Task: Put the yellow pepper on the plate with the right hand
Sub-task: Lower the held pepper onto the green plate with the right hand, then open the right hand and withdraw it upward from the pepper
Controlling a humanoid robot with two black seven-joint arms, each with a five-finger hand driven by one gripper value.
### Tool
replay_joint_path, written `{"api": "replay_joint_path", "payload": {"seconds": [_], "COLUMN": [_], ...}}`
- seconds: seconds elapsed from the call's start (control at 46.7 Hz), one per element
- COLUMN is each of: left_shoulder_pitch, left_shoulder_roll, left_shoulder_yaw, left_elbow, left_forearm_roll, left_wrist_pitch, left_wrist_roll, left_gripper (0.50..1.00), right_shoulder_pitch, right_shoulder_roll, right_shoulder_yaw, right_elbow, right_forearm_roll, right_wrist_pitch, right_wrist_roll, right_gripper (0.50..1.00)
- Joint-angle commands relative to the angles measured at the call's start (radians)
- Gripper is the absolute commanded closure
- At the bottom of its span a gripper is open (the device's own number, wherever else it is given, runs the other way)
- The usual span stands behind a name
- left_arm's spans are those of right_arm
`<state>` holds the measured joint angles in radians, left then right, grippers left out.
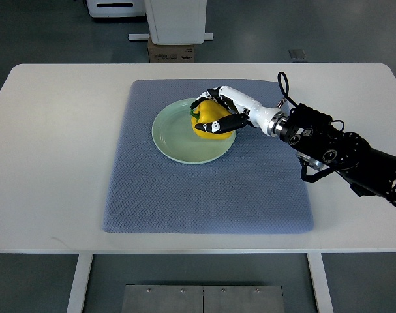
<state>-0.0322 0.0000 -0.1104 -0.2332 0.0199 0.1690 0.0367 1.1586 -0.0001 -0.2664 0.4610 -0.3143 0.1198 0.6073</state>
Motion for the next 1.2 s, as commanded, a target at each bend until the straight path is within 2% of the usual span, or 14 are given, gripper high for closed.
{"api": "replay_joint_path", "payload": {"seconds": [0.0,0.429,0.664,0.964,1.179], "left_shoulder_pitch": [0.000,0.000,0.000,0.000,0.000], "left_shoulder_roll": [0.000,0.000,0.000,0.000,0.000], "left_shoulder_yaw": [0.000,0.000,0.000,0.000,0.000], "left_elbow": [0.000,0.000,0.000,0.000,0.000], "left_forearm_roll": [0.000,0.000,0.000,0.000,0.000], "left_wrist_pitch": [0.000,0.000,0.000,0.000,0.000], "left_wrist_roll": [0.000,0.000,0.000,0.000,0.000], "left_gripper": [0.500,0.500,0.500,0.500,0.500], "right_shoulder_pitch": [-0.008,0.003,-0.013,-0.048,-0.119], "right_shoulder_roll": [0.000,0.000,0.000,0.000,0.000], "right_shoulder_yaw": [0.035,0.053,0.164,0.196,0.456], "right_elbow": [-0.001,-0.005,-0.027,-0.056,-0.056], "right_forearm_roll": [0.000,0.000,0.001,0.004,0.121], "right_wrist_pitch": [0.000,0.000,-0.015,-0.022,0.006], "right_wrist_roll": [-0.003,-0.007,-0.017,-0.009,-0.040], "right_gripper": [0.513,0.500,0.500,0.500,0.500]}}
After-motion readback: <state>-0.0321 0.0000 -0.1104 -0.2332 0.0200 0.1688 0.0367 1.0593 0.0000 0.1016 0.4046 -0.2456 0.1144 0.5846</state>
